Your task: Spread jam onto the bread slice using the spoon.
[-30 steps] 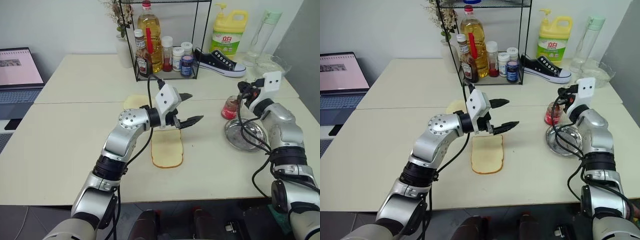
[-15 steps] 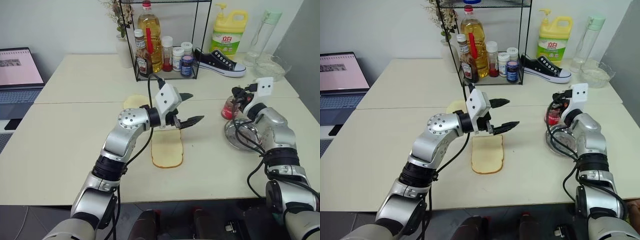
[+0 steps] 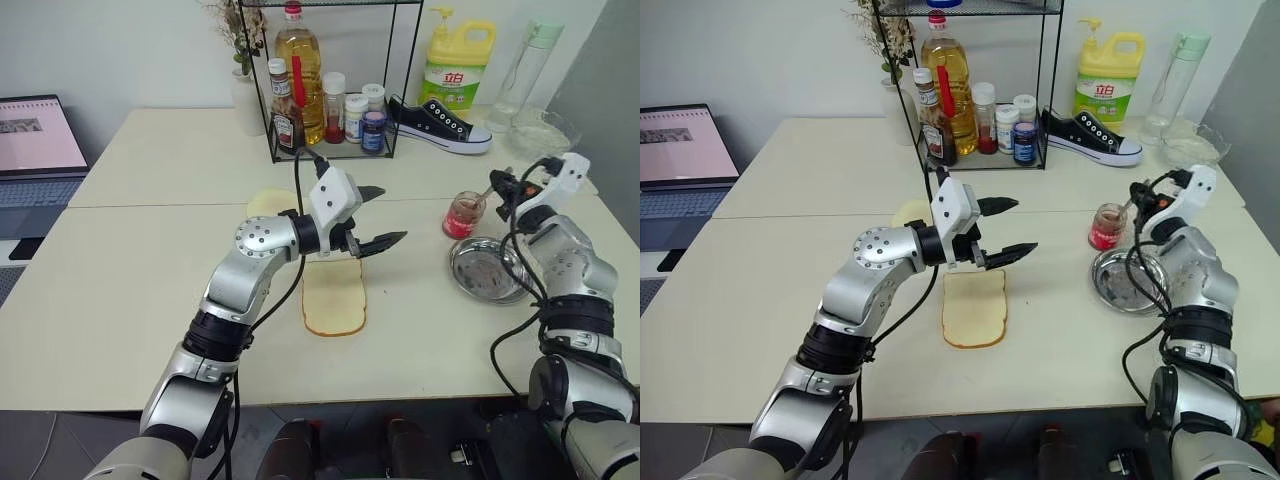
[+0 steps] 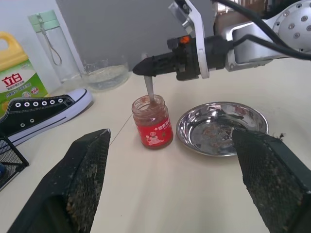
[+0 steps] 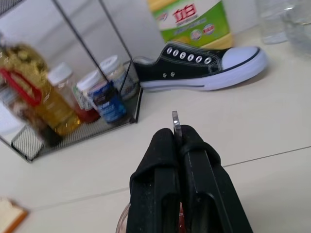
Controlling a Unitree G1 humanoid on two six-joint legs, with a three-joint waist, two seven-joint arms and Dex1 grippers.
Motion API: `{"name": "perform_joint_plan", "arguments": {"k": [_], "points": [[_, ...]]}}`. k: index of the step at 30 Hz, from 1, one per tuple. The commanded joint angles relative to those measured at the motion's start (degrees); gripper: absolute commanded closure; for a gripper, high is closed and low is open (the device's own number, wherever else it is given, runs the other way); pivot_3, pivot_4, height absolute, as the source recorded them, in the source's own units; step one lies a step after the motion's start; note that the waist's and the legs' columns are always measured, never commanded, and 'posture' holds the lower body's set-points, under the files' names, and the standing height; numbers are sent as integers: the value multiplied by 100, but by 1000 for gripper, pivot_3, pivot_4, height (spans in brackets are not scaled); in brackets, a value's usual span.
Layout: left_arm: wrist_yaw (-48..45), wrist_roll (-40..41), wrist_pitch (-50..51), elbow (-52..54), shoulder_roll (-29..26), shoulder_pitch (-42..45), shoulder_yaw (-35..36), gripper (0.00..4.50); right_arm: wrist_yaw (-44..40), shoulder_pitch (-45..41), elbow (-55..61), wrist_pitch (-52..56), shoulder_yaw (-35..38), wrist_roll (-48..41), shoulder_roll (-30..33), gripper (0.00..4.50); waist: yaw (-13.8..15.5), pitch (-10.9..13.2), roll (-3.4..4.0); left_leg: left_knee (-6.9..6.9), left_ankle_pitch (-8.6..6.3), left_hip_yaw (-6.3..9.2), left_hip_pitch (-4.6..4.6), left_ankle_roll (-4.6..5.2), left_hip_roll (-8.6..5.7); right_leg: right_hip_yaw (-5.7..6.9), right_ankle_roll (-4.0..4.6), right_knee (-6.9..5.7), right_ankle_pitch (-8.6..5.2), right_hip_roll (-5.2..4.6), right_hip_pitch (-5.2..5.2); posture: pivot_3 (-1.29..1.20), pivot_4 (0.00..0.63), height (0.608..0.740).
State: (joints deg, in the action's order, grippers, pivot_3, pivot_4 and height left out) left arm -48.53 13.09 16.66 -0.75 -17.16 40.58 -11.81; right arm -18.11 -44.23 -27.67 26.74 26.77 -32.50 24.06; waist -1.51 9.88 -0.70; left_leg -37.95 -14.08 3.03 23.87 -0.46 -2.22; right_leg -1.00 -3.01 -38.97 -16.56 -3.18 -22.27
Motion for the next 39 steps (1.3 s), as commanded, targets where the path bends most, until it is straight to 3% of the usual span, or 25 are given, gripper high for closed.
{"name": "perform_joint_plan", "arguments": {"k": [1,13,23,30,39], "points": [[-62,58,-168,41,43,179,74,355,66,-198,373,30,159,-192,100,4457,-2,0,0,0,0,0,0,0,0,0,0,0,0,0,0,0,150,740],[-179,46,-263,-88,67,240,60,355,463,-263,550,155,504,-594,68,4457,0,0,0,0,0,0,1,1,0,0,0,0,0,0,0,0,150,740],[-267,44,-310,-150,7,254,107,355,1121,-560,413,452,1185,-1433,-49,4457,1,0,1,1,0,-1,1,1,0,0,0,0,0,0,0,0,150,740],[-518,233,-128,102,-610,-113,426,355,1710,-594,1583,1075,1042,-2057,-349,4457,-33,7,13,7,0,-3,1,1,3,-3,0,-2,0,1,-5,0,150,740],[-575,1113,909,1655,-1569,-1494,1260,355,2360,-474,3322,2105,224,-2904,-853,4457,-35,8,18,7,-1,1,2,1,9,-3,1,-1,0,1,-8,0,150,740]]}}
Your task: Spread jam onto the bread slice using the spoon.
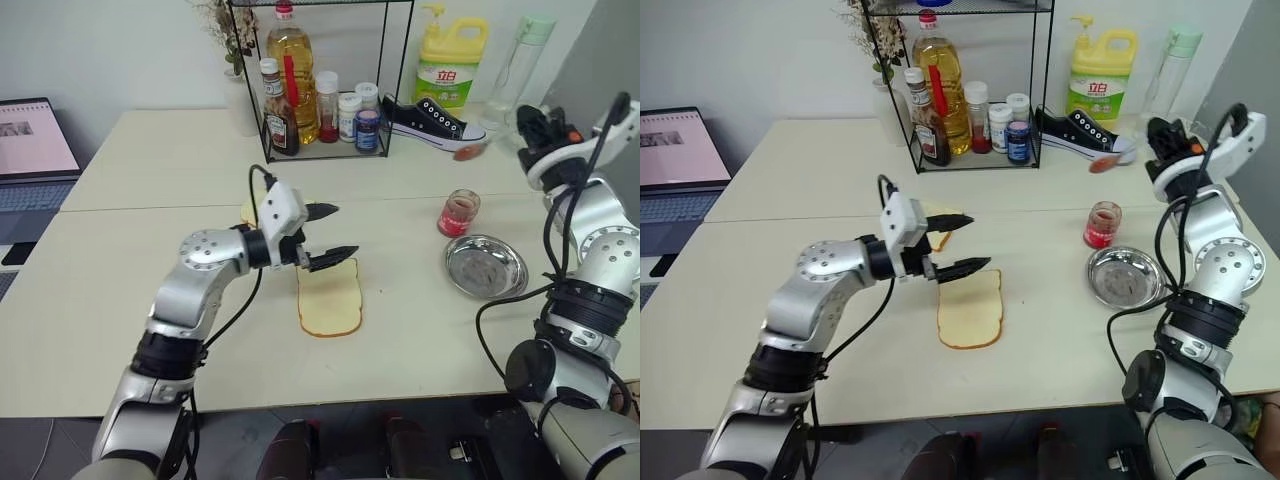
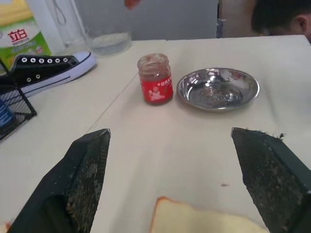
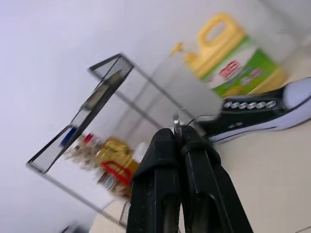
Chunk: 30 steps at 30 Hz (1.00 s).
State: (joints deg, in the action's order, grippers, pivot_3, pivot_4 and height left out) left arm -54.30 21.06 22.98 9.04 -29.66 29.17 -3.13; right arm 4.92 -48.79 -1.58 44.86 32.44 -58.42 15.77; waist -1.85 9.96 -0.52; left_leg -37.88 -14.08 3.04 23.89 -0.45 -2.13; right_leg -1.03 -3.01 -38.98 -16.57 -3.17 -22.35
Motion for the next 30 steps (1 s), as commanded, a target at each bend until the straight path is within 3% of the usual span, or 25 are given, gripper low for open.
{"name": "perform_joint_plan", "arguments": {"k": [1,8,10,16,21,30], "points": [[3,367,376,924,-491,-677,515,355,-26,95,999,461,-640,-338,-49,4457,-2,0,1,1,0,0,0,0,0,0,0,2,0,0,0,0,150,740],[409,968,1089,2199,-891,-2203,1279,355,-1353,884,2114,429,-2568,553,301,4457,21,0,1,-1,-1,12,0,1,-1,0,1,4,-1,-3,6,0,150,740],[519,1025,1124,2648,-892,-3088,1569,355,-2103,1030,2098,10,-3365,1172,455,4457,12,0,1,0,-1,14,-3,2,-4,2,1,4,-1,-5,8,0,150,740],[725,744,630,2967,-821,-4281,1845,355,-3604,1355,1582,-1694,-4753,2834,622,4457,34,-1,0,3,-1,23,-7,1,8,5,4,5,-2,-6,7,0,150,740],[861,774,444,3163,-784,-4772,1936,355,-4132,1577,1364,-2744,-5174,3613,405,4457,47,0,-3,3,-2,24,-7,0,2,5,4,7,-1,-6,8,0,150,740],[1009,873,461,3269,-878,-4529,1866,355,-4648,1929,1349,-3853,-5437,4405,291,4457,42,-1,-5,3,-2,26,-8,-2,2,7,4,6,-1,-10,9,0,150,740]]}}
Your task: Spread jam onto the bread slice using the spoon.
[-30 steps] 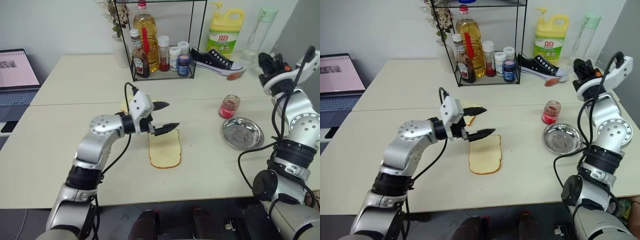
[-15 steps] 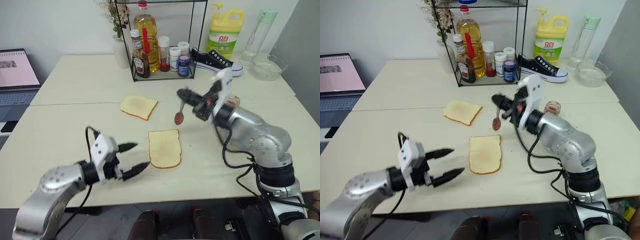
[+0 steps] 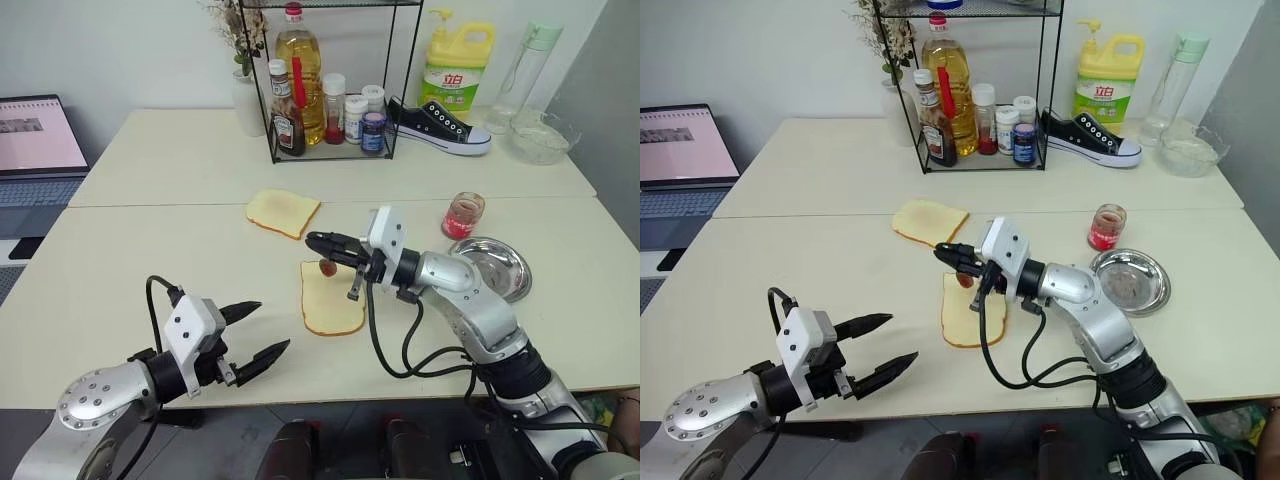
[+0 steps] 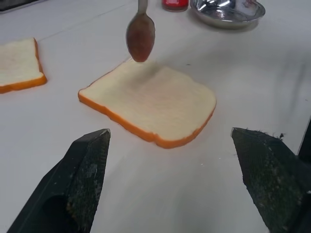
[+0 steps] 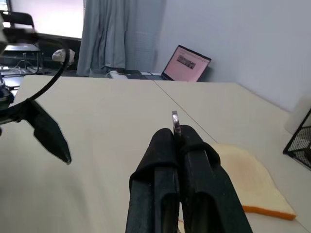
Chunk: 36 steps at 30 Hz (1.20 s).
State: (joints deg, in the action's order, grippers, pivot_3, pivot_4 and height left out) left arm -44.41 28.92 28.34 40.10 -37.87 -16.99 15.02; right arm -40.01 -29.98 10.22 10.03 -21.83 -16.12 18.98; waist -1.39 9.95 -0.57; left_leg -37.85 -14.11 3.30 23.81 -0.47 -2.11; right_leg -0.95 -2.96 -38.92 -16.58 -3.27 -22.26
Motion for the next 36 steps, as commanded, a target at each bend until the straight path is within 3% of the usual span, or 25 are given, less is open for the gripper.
{"name": "perform_joint_plan", "arguments": {"k": [1,17,36], "points": [[22,91,-72,151,-63,103,45,355,-166,89,186,-380,1,183,-54,4457,-5,0,0,0,0,-1,0,0,0,1,0,0,0,0,0,0,150,740],[207,103,-13,196,8,185,-129,355,-136,378,588,179,179,28,-315,4457,-8,-1,-1,1,0,2,-1,-1,-2,-1,0,0,0,0,0,0,150,740],[421,199,152,346,-63,225,-105,355,-424,258,155,-102,174,240,-410,4457,-8,-1,-1,1,0,4,-1,-1,1,1,1,0,0,1,0,0,150,740]]}}
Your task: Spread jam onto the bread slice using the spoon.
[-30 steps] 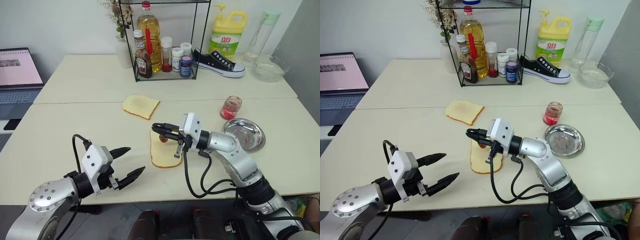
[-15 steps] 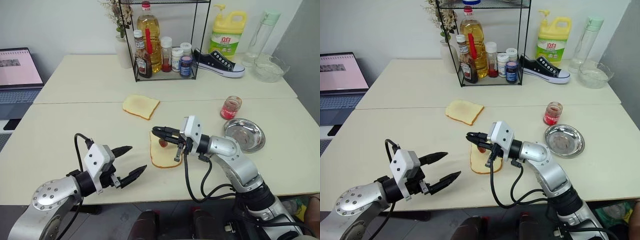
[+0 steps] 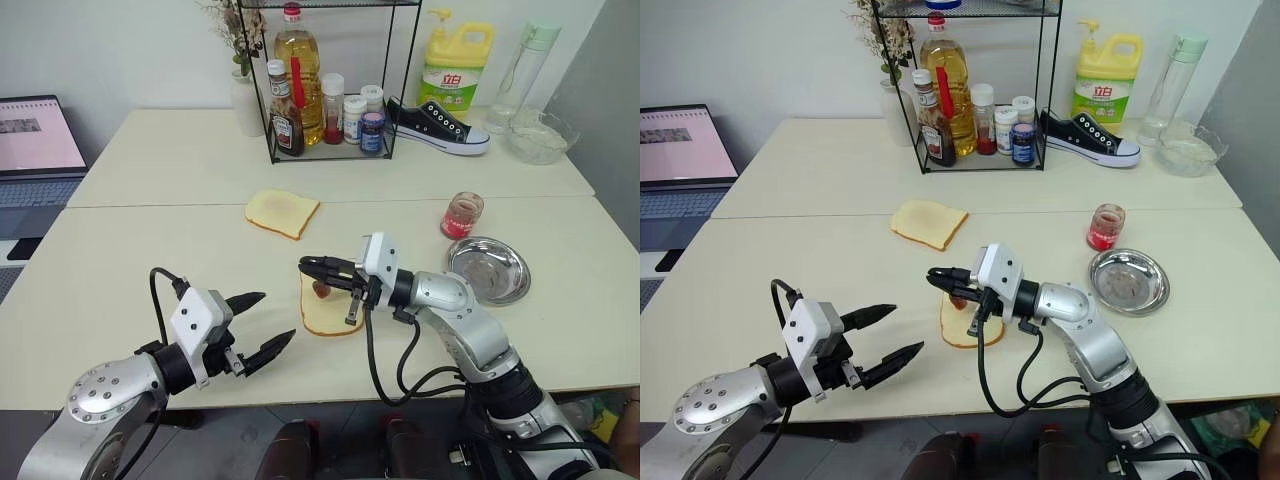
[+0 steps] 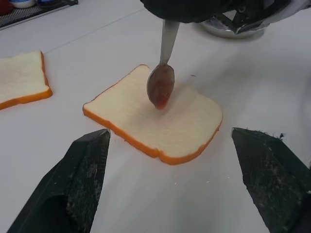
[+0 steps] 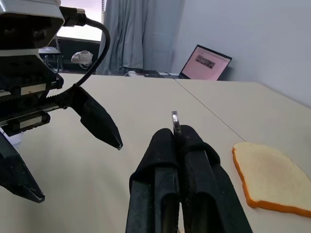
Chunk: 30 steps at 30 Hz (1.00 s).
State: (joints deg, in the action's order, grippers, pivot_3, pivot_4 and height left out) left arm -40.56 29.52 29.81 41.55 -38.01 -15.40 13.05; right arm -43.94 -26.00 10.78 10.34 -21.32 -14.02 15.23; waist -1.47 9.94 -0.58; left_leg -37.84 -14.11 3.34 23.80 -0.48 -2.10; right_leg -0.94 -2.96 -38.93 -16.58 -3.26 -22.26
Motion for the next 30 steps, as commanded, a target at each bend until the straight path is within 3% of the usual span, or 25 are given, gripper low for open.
{"name": "perform_joint_plan", "arguments": {"k": [1,30], "points": [[41,137,12,183,-54,117,81,355,-48,-114,42,-161,128,54,-10,4457,1,0,0,0,0,0,0,0,0,0,0,0,0,0,0,0,150,740],[-227,-36,-254,-408,-67,728,-223,355,-66,-128,-572,-625,280,456,37,4457,1,0,0,0,0,-1,0,0,-3,2,0,0,0,3,0,0,150,740]]}}
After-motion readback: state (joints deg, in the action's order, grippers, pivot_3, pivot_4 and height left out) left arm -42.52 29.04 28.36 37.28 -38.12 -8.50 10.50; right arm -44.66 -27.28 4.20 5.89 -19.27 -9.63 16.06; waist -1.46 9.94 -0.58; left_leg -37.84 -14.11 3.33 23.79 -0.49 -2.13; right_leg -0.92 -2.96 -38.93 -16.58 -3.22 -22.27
